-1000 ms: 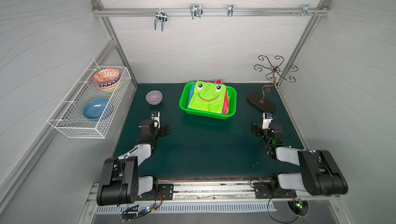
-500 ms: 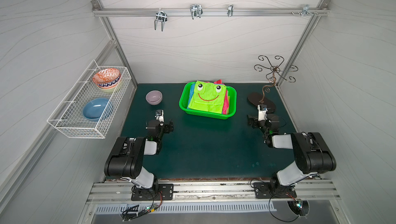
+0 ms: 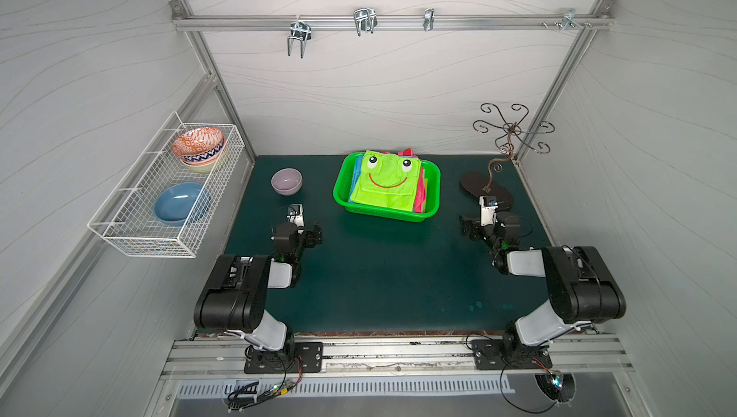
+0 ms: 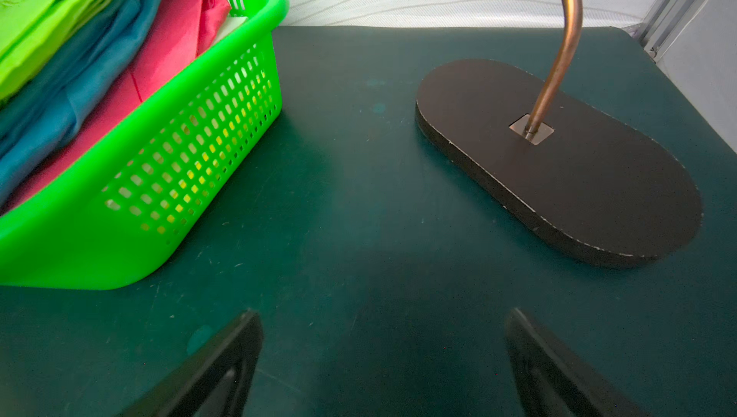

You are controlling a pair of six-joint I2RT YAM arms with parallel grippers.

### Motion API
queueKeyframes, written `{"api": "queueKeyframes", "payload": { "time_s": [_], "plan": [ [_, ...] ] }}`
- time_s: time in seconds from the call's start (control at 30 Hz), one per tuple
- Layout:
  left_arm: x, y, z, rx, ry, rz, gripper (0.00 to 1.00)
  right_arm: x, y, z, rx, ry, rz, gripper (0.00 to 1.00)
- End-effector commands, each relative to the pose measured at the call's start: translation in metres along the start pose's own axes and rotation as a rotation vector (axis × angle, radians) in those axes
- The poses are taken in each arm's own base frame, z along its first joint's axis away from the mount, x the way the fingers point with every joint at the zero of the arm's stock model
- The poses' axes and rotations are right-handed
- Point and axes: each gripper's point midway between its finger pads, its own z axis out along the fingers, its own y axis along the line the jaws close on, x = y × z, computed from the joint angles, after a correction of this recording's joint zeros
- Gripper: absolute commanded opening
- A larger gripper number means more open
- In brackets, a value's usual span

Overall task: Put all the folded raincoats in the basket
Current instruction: Reset both arms

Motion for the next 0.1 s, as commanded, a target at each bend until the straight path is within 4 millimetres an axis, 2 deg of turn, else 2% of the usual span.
{"api": "queueKeyframes", "payload": {
  "time_s": [0.0,0.07],
  "plan": [
    [-0.0255,0.0023,0.0033,-0.013,-0.07,-0.013,1.0,0.0006,-0.0003,0.0013,-0.008,0.01,0.009,0.99],
    [-0.0255,0.0023,0.0036,-0.013,-0.069,-0.014,1.0,0.0002,-0.0007,0.0003,-0.006,0.009,0.009,0.99]
  ]
}}
